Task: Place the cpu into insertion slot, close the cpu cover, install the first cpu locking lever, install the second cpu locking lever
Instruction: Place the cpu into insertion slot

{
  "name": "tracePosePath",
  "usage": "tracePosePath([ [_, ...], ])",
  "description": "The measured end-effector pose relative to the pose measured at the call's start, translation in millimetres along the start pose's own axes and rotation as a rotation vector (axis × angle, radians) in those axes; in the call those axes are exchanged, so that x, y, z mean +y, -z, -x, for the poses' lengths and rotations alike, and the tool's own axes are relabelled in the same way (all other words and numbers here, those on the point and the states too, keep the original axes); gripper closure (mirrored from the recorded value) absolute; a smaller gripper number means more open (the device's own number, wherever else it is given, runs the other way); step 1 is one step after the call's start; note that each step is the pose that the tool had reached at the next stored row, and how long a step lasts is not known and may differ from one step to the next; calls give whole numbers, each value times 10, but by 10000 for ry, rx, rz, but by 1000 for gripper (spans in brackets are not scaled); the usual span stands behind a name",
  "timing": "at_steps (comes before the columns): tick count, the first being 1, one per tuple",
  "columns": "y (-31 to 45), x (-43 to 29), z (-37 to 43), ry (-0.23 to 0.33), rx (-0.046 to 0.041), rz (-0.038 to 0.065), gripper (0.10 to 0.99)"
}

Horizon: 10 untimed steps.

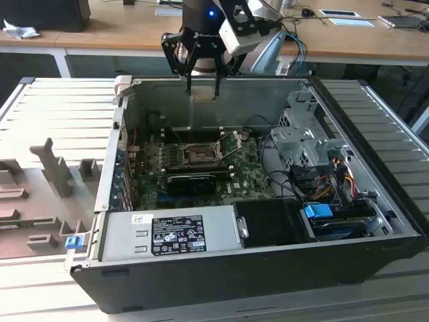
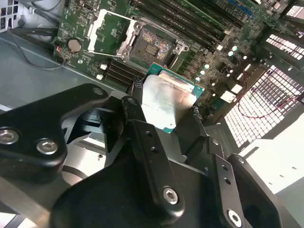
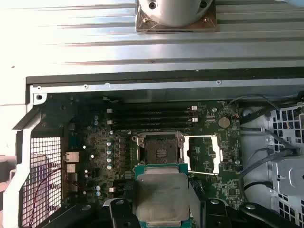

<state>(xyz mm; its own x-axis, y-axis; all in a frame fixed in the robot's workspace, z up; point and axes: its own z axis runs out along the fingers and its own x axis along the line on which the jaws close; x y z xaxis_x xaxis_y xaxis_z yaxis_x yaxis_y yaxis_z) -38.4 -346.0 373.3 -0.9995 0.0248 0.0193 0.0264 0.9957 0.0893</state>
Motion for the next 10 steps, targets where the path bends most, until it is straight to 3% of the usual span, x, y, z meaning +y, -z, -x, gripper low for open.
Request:
tracePosePath([
  [10,-3,0,-1,-337,-30,5,557],
])
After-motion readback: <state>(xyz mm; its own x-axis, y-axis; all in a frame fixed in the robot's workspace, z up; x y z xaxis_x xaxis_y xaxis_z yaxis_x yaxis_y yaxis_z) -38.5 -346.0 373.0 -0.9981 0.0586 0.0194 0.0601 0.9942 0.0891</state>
